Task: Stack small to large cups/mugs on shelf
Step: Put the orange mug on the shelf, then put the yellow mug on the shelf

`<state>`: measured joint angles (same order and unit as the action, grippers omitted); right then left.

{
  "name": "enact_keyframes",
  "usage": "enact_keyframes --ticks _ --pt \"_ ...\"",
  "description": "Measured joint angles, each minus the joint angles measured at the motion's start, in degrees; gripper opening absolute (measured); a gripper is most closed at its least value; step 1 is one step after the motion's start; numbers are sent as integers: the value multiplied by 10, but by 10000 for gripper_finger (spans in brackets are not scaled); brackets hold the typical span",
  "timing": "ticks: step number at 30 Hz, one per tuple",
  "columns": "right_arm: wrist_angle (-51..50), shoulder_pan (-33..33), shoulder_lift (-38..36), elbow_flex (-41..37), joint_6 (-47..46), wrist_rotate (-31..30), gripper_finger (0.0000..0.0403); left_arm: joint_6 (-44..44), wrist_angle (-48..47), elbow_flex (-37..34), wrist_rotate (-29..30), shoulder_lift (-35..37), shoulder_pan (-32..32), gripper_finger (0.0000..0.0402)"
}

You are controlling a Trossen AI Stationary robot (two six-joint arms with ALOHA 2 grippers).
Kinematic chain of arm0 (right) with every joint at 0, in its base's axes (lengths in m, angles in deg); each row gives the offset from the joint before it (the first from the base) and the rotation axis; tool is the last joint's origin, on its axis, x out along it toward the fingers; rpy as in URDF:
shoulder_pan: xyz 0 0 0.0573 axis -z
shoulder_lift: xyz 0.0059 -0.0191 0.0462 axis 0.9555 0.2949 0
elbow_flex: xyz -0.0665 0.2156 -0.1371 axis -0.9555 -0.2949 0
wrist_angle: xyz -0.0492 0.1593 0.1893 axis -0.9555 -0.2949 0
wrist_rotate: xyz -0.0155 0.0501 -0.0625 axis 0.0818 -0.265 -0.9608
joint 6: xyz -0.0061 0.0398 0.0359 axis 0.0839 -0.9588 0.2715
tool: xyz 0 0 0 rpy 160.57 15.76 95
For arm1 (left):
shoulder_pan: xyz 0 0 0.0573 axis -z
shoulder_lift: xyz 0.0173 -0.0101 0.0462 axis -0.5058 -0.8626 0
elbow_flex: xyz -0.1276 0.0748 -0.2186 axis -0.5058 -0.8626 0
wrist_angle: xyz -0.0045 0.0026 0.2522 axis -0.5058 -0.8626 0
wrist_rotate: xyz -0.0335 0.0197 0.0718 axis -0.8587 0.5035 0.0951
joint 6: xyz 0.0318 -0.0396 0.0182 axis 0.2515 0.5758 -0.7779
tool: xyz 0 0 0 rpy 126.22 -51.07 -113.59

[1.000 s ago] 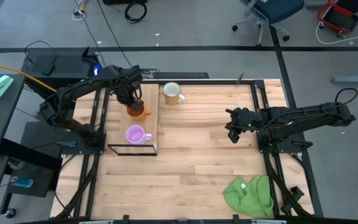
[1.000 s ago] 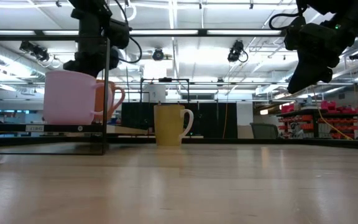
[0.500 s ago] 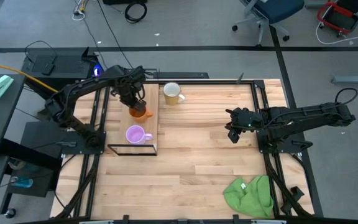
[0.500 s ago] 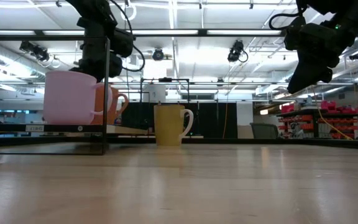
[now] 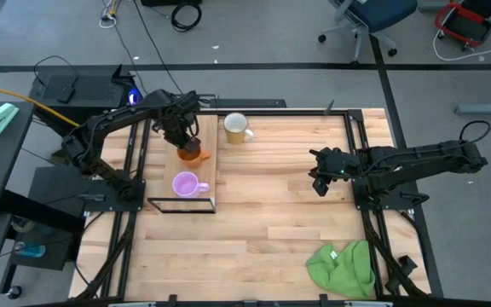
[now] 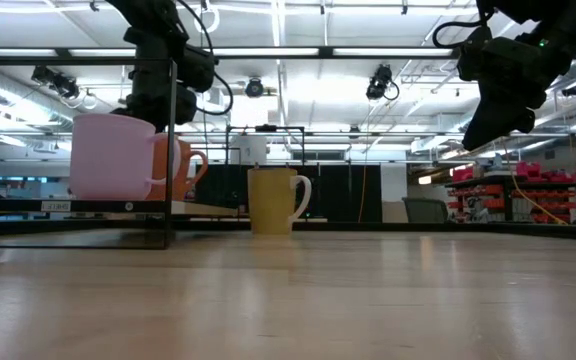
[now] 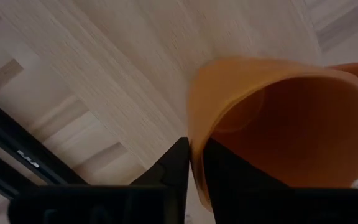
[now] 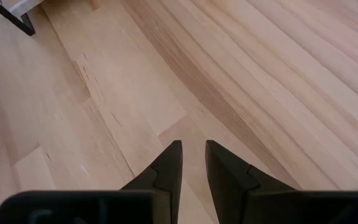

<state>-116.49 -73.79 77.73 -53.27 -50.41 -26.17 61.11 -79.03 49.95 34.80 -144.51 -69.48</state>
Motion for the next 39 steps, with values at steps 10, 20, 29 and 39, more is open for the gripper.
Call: enact_keyframes --ticks 10,20,29,39 --pt "0 0 0 0 0 0 77 -2 -2 0 0 0 -2 54" --pt "0 0 0 0 0 0 77 -1 -8 1 0 7 -16 88" --pt "0 0 0 0 0 4 77 12 -7 1 -1 48 -17 115" --pt "0 0 0 0 0 4 77 37 30 1 -9 116 -17 134"
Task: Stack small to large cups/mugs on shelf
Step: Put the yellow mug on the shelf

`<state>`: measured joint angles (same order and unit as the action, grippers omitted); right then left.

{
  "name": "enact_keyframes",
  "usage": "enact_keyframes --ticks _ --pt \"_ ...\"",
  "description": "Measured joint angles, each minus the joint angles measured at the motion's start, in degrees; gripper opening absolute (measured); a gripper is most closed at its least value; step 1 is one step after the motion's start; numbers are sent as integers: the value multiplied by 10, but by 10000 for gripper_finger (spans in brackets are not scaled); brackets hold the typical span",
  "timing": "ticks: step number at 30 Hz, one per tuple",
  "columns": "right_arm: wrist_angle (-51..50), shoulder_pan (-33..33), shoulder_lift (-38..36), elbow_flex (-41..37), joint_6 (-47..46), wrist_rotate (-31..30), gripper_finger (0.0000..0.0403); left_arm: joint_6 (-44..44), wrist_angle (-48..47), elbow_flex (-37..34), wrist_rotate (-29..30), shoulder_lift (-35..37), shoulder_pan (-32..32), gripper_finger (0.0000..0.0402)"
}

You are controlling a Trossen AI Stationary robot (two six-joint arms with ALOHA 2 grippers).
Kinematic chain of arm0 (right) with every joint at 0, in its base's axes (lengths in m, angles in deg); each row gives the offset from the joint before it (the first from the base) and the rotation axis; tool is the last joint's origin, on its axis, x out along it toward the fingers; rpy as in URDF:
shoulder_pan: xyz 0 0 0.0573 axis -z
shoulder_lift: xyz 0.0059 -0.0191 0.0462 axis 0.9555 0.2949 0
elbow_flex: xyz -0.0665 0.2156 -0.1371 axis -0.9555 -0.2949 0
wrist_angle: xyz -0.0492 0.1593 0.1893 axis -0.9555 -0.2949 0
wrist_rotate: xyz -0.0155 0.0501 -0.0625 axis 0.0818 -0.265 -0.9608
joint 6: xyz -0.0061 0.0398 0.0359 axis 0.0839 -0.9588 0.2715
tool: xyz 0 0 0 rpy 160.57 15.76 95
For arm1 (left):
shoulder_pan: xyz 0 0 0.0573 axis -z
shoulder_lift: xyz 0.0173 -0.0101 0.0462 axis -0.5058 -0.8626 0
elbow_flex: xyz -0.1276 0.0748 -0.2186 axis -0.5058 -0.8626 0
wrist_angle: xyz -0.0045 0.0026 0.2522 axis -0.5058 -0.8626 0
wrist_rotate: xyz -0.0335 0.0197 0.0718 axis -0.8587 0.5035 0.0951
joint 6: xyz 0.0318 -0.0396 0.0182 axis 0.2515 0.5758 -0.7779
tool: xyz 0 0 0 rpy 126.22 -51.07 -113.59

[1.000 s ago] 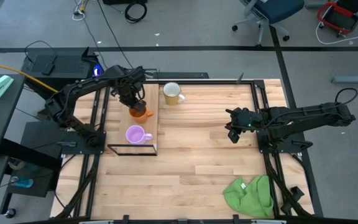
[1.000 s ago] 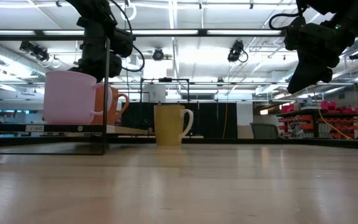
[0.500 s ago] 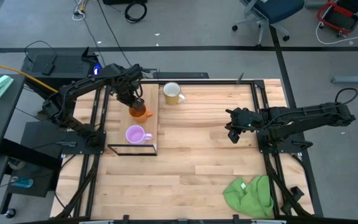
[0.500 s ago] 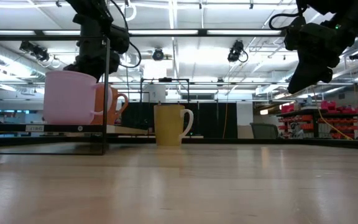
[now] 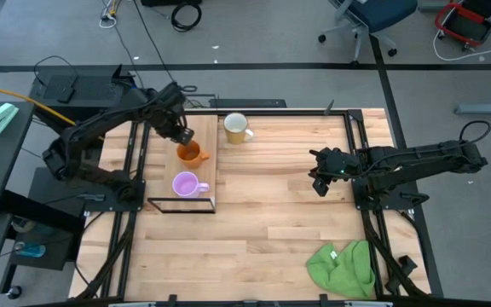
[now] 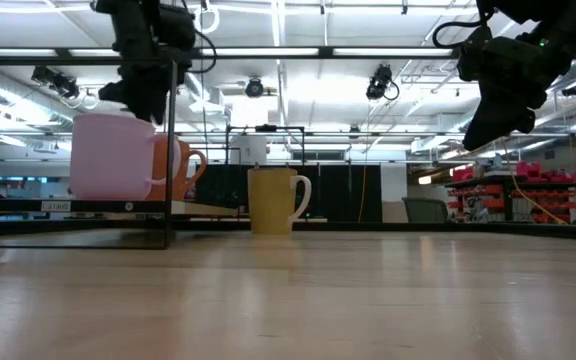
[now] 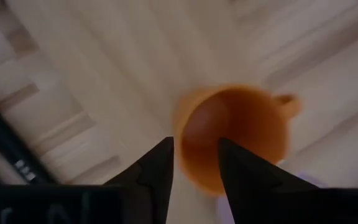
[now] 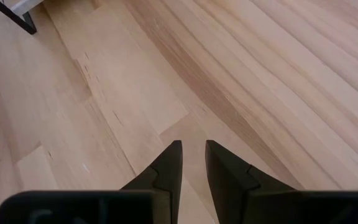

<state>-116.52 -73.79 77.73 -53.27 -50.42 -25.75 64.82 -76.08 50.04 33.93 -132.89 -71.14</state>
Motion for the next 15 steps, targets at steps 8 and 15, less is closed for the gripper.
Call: enact_keyframes --ticks 8,15 --pt "4 0 0 0 0 0 77 21 174 13 -28 21 5 126" --pt "4 0 0 0 0 0 77 46 394 21 -45 20 3 115"
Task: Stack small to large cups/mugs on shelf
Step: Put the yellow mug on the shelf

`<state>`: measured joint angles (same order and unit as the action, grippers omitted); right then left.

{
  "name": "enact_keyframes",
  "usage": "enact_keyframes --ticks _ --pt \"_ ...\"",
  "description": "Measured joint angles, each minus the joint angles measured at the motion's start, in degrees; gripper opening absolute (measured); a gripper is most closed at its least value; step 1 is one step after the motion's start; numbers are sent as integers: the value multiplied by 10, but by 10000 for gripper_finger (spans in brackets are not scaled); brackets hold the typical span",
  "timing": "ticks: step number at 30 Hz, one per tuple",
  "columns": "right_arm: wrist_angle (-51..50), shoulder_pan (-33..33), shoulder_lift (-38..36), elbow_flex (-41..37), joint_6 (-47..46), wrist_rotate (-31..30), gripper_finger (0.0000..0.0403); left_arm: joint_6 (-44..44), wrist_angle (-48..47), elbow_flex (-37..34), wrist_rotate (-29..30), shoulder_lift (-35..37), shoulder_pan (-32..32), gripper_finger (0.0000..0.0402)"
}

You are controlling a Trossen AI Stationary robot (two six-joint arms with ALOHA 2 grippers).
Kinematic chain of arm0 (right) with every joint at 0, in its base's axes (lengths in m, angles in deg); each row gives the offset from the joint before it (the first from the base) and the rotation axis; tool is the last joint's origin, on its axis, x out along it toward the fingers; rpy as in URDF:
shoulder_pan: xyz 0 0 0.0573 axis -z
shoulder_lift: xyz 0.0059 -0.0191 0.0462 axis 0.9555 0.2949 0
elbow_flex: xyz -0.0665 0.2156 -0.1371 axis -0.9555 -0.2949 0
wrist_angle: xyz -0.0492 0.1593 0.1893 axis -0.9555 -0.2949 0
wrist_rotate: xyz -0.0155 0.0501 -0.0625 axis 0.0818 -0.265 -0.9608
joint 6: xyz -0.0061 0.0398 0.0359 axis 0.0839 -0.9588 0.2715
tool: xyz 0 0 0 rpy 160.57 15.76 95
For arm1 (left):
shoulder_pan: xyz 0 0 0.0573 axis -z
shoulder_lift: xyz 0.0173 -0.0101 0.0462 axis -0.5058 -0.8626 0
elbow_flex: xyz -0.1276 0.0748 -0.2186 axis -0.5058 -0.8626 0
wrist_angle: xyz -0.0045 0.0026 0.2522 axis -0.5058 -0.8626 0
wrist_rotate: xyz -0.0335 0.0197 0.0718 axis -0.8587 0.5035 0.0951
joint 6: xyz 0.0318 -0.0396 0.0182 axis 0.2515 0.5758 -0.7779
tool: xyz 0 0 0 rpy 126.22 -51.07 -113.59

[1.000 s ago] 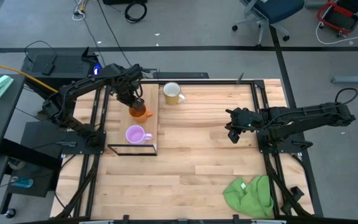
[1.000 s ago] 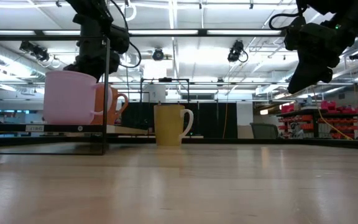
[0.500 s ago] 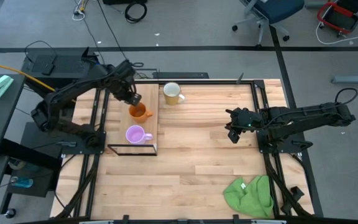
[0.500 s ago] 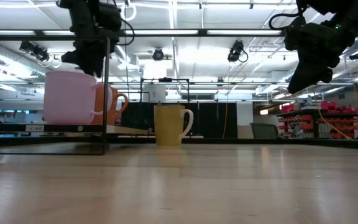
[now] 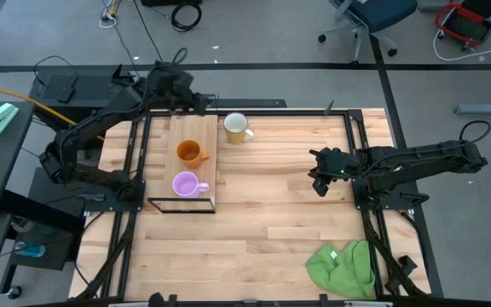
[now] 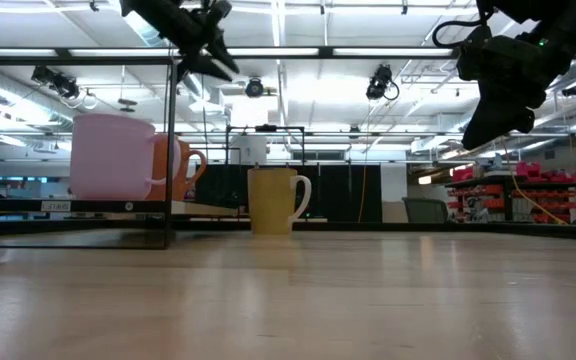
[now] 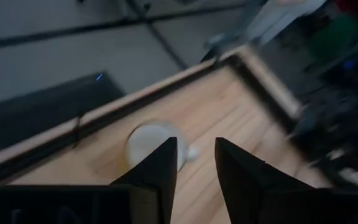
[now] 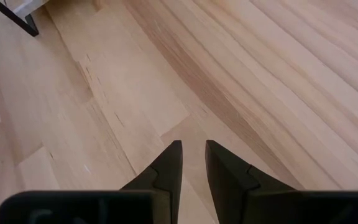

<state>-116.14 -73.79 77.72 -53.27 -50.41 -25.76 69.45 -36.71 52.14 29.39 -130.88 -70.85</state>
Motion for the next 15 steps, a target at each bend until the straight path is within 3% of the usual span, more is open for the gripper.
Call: enact_keyframes --ticks 11,15 --pt "0 1 0 0 11 0 77 19 61 2 -53 -74 -27 109" --pt "0 1 0 0 9 0 77 16 24 51 -57 -119 -43 109"
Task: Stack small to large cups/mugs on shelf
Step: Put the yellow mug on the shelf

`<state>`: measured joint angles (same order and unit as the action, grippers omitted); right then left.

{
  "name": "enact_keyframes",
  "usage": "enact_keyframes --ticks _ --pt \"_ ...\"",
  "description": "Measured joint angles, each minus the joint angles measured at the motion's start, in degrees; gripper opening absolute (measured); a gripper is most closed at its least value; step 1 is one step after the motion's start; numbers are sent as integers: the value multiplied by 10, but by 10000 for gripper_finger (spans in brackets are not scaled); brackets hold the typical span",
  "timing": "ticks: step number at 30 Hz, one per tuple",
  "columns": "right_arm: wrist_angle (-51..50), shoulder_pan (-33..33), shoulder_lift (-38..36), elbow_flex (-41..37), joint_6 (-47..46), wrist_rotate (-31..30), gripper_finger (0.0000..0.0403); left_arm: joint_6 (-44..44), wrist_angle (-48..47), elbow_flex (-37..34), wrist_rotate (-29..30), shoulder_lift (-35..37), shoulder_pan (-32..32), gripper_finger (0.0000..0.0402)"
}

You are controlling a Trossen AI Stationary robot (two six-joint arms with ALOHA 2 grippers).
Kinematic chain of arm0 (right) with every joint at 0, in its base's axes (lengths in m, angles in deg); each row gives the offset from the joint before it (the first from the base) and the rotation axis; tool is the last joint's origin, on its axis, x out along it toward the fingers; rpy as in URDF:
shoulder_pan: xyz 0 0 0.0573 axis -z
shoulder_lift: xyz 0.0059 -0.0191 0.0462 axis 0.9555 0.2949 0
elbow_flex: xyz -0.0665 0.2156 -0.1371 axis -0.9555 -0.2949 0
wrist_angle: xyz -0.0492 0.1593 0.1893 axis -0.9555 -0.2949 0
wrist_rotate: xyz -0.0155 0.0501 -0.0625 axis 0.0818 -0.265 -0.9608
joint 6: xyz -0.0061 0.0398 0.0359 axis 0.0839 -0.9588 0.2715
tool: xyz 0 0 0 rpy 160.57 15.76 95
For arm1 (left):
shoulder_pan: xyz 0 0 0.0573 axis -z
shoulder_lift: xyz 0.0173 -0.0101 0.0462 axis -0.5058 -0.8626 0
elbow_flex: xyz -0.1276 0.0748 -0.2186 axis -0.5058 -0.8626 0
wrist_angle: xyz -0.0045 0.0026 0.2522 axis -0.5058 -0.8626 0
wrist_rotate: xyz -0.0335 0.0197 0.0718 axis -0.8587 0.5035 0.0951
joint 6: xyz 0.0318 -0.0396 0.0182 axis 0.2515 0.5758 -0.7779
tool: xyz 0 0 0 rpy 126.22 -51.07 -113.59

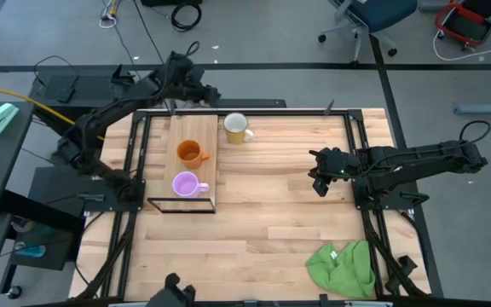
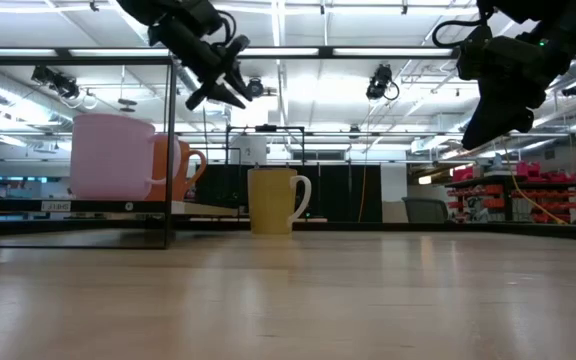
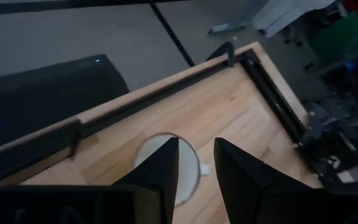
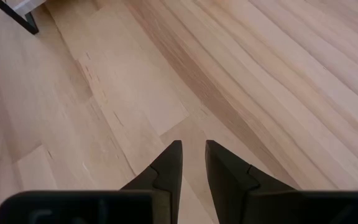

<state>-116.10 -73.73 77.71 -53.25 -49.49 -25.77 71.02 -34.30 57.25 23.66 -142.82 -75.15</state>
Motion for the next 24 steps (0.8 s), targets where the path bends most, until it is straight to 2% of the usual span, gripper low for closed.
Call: enact_keyframes --ticks 5,9,12,16,24 --pt "0 0 0 0 1 0 77 -30 -106 119 2 -68 9 109" --pt "0 0 0 0 5 0 77 -44 -231 226 14 -133 23 109" --pt "0 0 0 0 6 0 77 -47 -323 280 31 -180 26 110" --pt "0 0 0 0 6 0 77 -49 -391 307 34 -234 26 110" --pt "-6 0 0 0 6 0 77 -58 -385 305 43 -289 27 110"
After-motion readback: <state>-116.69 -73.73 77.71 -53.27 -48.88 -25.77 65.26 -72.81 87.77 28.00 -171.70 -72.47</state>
